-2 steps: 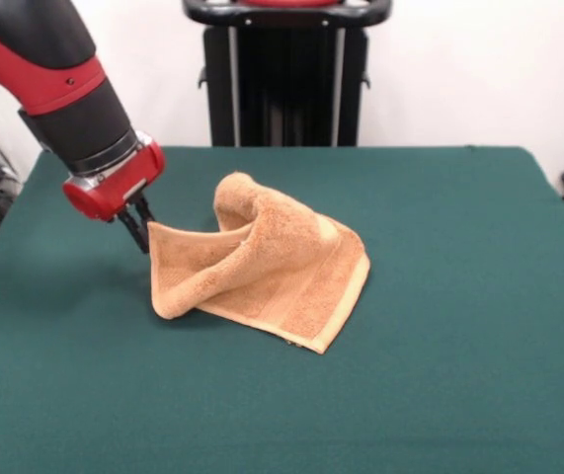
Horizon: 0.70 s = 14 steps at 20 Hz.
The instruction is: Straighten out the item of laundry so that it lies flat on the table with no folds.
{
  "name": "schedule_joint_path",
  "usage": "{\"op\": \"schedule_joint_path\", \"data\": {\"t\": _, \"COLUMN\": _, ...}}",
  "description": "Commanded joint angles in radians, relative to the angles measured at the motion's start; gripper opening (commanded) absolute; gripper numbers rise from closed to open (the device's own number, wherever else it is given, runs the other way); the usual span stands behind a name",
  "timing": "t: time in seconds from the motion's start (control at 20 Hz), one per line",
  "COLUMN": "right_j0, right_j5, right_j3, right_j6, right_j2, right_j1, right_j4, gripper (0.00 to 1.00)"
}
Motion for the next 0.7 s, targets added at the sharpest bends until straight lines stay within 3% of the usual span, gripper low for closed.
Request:
{"op": "schedule_joint_path", "data": {"t": 0.05, "right_j0": 0.026, "right_j5": 0.003, "right_j3": -0.014, "right_j6": -0.177, "right_j2": -0.016, "right_j1": 0.059, "right_j4": -0.017, "gripper": 0.0}}
{"op": "schedule_joint_path", "data": {"t": 0.7, "right_j0": 0.041, "right_j5": 0.04, "right_j3": -0.02, "right_j6": -0.17, "right_j2": -0.022, "right_j1": 0.045, "right_j4": -0.013, "gripper": 0.0}}
